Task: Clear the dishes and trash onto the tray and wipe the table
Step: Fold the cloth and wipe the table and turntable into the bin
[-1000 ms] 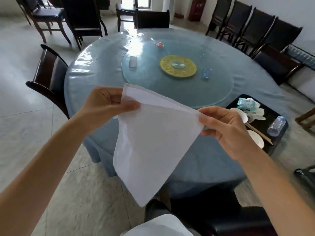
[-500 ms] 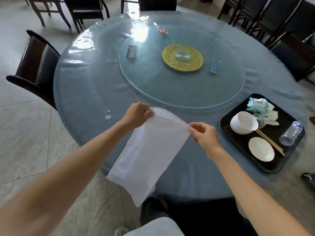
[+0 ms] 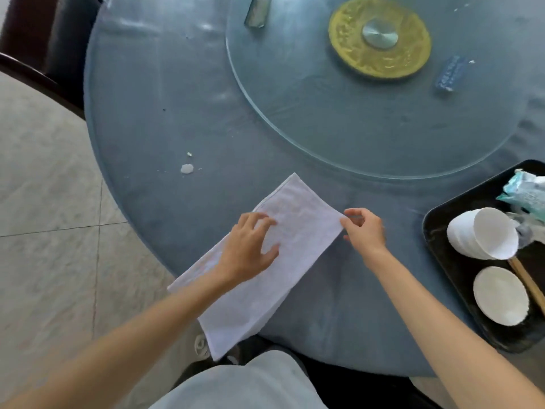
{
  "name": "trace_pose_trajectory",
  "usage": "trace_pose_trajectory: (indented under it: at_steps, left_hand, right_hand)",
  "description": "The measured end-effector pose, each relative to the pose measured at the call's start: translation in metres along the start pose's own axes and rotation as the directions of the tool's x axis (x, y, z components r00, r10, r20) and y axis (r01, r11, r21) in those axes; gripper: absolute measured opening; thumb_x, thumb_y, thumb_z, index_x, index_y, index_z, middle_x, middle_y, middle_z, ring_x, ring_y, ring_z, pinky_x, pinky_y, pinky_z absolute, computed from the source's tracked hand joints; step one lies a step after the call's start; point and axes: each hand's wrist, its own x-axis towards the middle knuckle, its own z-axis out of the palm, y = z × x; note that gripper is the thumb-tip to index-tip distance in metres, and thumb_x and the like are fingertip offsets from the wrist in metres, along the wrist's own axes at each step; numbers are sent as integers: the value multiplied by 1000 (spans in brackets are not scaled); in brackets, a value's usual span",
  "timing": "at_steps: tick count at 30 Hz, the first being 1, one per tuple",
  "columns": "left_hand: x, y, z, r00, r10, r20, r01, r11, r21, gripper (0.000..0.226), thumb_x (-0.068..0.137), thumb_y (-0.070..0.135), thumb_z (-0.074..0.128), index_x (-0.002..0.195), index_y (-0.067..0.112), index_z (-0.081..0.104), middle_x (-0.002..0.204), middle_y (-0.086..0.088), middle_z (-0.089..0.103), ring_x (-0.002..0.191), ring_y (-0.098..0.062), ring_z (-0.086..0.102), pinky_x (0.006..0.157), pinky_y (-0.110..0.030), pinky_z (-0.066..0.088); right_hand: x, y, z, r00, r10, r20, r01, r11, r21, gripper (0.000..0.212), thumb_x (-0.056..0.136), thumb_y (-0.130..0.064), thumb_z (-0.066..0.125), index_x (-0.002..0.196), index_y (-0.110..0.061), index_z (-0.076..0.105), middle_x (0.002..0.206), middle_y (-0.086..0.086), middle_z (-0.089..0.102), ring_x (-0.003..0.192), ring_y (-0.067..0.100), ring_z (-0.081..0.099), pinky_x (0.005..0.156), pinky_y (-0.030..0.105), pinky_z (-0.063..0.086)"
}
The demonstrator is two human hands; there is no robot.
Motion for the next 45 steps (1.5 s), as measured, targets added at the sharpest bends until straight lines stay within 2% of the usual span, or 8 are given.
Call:
trace_pose_trajectory:
  at_steps: [6,13,20,28,33,39,42,45]
  left_hand:
    - [-125,-10,35,983,-70,171,42,986,160,48,57,55,75,81,20,54,84,5,51,72,-18,49,61,-27,39]
    - [-160,-29,41,993,-71,91,68,997,33,14,86,31,56,78,21,50,82,6,50,71,-15,49,58,-29,44]
    - [-142,-34,-57,975,-104,-198,98,994,-42,13,94,36,49,88,24,52,80,10,55,59,-16,51,51,-33,48]
    - [-101,-62,-188,891,179,-418,-77,965,249,29,97,35,62,87,10,70,82,-1,61,52,-22,55,46,-32,49]
    - [-104,-61,-184,846,309,-434,-135,913,386,18,99,18,62,86,9,70,82,-3,62,50,-18,49,42,-29,44]
    - [-149,-75,-71,938,307,-160,-236,905,354,23,79,-7,69,88,14,64,84,1,58,53,-12,46,42,-23,42]
    - [-168,-77,-10,977,213,-26,-191,918,348,32,66,4,79,89,19,64,90,0,60,66,-15,57,46,-25,46]
    - [-171,-72,18,988,150,27,-151,936,318,23,78,28,72,99,23,65,109,-2,61,92,-21,60,70,-32,54]
  right_hand:
    - [-11,-38,0,987,-100,128,93,994,63,23,96,-14,63,112,-29,69,95,6,72,86,17,73,72,26,61]
    - [-12,-77,-2,915,-234,329,298,941,-159,33,97,-6,53,93,-25,79,96,-1,76,78,7,76,73,17,57]
    - [4,-143,-9,646,-564,515,753,584,-304,34,86,4,76,97,-29,77,98,6,68,79,-13,65,78,1,44]
    - [31,-212,-5,411,-847,337,901,323,-288,17,84,-10,84,101,-12,83,102,10,74,79,-17,60,79,1,43]
    - [25,-192,-11,257,-934,247,930,169,-328,13,83,1,83,95,-4,83,96,15,76,84,13,63,80,-1,41]
    - [25,-67,-14,418,-843,340,886,294,-359,18,78,10,83,87,-6,82,95,10,77,79,13,69,82,3,46]
    - [22,16,-13,594,-665,453,790,376,-483,23,82,4,81,92,-17,81,104,-2,76,82,21,74,76,32,61]
    - [9,48,-10,664,-579,473,731,369,-574,22,86,1,70,97,-17,75,117,-5,68,97,25,70,68,38,58]
